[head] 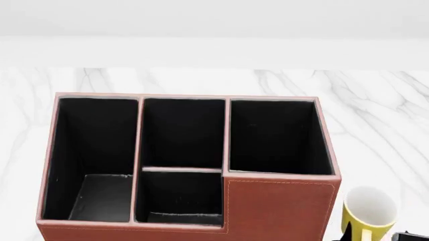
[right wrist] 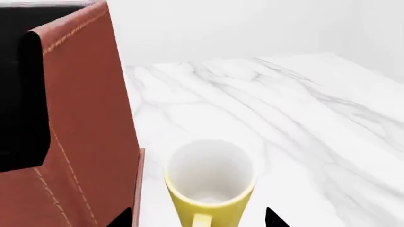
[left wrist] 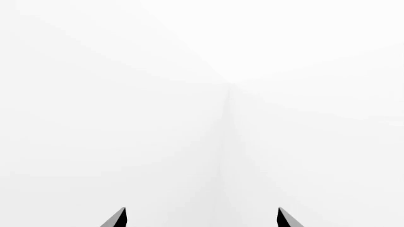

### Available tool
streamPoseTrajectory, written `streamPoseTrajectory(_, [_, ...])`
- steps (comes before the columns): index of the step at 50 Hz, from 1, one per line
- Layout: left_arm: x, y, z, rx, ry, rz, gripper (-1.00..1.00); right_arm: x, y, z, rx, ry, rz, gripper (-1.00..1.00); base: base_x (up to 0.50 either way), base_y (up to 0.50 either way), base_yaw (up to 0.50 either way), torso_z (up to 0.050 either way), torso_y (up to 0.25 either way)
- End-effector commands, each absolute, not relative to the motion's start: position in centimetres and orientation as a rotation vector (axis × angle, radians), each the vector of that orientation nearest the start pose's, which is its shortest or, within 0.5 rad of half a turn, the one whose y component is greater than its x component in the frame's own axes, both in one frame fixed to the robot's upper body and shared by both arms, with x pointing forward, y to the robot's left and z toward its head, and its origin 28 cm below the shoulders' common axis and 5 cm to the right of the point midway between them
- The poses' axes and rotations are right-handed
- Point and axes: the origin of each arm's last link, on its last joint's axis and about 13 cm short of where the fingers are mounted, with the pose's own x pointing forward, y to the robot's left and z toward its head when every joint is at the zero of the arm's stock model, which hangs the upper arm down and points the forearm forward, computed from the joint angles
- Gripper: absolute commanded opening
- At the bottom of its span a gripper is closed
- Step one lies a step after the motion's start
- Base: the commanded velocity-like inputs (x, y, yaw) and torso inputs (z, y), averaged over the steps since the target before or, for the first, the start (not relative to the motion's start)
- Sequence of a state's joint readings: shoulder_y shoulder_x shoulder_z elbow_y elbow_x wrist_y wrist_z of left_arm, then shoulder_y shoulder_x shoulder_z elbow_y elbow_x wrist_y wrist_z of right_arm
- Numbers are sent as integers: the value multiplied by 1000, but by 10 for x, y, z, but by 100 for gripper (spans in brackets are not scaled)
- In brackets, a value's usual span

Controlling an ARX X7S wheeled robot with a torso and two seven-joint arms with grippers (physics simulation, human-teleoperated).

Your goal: Pick up the yellow and white mug and place it to the right of the caddy.

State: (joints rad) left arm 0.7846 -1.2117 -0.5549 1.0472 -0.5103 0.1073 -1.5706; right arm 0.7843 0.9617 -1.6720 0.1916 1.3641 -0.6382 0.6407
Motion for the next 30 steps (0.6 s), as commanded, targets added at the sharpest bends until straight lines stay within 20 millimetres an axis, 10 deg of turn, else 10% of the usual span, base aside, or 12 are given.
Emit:
streamPoseTrajectory(1, [107,284,225,89,-746,726,100,211,-204,73,38,109,-132,100,0,0,0,0,0])
streamPoseTrajectory(30, [105,283,223,78,-762,735,100,144,-168,174,1,-282,19,100,0,0,0,0,0])
